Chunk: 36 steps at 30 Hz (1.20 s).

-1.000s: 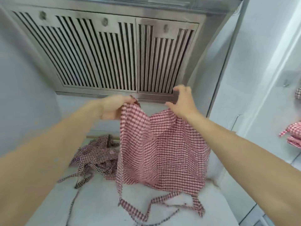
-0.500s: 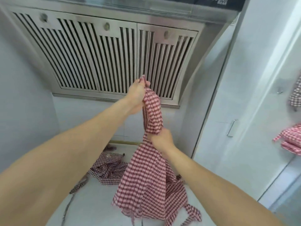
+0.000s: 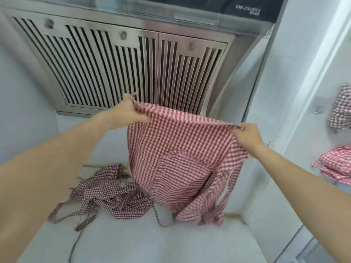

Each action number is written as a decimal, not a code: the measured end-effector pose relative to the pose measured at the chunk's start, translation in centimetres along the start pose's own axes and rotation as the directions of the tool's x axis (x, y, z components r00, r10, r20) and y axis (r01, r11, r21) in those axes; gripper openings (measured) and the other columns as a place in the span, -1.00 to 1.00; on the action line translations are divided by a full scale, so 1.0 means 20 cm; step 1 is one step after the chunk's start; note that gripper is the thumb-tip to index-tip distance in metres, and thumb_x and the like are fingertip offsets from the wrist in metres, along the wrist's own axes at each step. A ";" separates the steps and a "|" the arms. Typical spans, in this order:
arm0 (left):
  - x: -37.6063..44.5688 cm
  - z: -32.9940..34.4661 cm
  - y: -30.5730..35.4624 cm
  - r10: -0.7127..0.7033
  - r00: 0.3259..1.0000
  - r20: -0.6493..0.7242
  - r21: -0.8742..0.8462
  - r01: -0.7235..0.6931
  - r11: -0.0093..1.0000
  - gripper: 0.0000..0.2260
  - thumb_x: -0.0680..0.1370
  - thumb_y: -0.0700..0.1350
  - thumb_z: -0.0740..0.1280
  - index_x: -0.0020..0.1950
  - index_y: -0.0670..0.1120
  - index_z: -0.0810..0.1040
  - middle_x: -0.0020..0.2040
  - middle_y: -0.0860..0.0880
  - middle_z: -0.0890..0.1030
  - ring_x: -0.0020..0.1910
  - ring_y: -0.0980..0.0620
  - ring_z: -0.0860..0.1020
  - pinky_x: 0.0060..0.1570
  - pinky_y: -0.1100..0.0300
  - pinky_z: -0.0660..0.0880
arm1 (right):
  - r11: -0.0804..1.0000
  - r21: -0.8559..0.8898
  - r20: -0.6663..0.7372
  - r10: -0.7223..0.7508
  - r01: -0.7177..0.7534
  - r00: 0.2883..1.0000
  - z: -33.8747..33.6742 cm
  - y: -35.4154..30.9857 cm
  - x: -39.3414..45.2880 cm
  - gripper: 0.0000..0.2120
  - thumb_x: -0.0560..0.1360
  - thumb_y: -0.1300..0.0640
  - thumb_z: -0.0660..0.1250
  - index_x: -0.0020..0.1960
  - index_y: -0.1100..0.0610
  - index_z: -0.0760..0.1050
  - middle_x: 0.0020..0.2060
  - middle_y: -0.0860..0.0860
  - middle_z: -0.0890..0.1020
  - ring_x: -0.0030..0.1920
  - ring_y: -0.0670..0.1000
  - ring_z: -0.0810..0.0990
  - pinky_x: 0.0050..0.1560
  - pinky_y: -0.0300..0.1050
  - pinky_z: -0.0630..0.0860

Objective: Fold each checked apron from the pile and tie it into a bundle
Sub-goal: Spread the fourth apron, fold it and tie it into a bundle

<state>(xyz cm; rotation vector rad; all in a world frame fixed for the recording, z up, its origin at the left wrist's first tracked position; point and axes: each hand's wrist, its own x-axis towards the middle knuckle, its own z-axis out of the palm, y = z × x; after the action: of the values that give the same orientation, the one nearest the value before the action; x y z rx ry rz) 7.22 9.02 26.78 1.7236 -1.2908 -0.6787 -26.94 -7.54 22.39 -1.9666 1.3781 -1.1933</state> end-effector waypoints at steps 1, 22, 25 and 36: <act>0.00 0.01 -0.01 0.042 0.995 -0.088 0.108 -0.032 0.994 -0.22 0.46 -0.18 0.53 0.49 -0.21 0.09 0.19 -0.10 0.52 0.18 -0.02 0.52 0.22 0.17 0.43 | 0.996 -0.011 -0.054 -0.092 0.092 0.994 -0.03 -0.03 0.03 -0.53 0.47 -0.04 0.49 -0.45 0.11 0.35 -0.54 -0.02 0.34 -0.43 -0.03 0.31 -0.31 -0.11 0.30; -0.03 -0.26 -0.12 -0.021 0.954 -0.298 -0.157 -0.027 0.987 -0.87 0.51 -0.07 0.47 -0.01 -0.09 0.64 -0.07 -0.03 0.67 -0.08 0.01 0.64 -0.12 0.20 0.52 | 0.949 0.135 0.570 0.160 -0.284 0.806 -0.38 -0.29 0.07 -0.92 0.52 0.22 0.42 -0.08 0.25 0.59 -0.30 0.12 0.71 -0.36 0.00 0.68 -0.32 -0.15 0.65; -0.06 -0.35 -0.21 -0.074 0.967 -0.243 -0.404 -0.031 0.914 -0.51 0.27 0.03 0.63 0.12 -0.14 0.67 0.05 -0.06 0.71 0.05 -0.06 0.68 0.05 0.07 0.56 | 0.963 -0.144 0.766 0.253 -0.226 0.590 -0.49 -0.26 0.08 -0.54 0.22 0.13 0.65 0.00 0.35 0.62 -0.04 0.30 0.69 -0.09 0.22 0.71 0.00 0.08 0.67; 0.00 -0.28 -0.24 -0.109 0.967 -0.229 0.197 0.156 0.968 -0.81 0.55 -0.01 0.44 0.00 -0.13 0.60 -0.23 -0.06 0.62 -0.34 -0.03 0.56 -0.36 0.15 0.46 | 0.822 0.036 0.513 0.473 -0.568 0.716 -0.19 -0.12 0.12 -0.75 0.61 0.24 0.29 0.17 0.43 0.43 -0.02 0.27 0.68 -0.07 0.24 0.72 -0.22 0.01 0.69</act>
<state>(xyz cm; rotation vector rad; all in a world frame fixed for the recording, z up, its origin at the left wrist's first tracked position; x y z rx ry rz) 14.14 11.20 25.40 2.0138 -1.1350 -0.4227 -28.57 -8.28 27.17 -1.4416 1.3503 -0.4899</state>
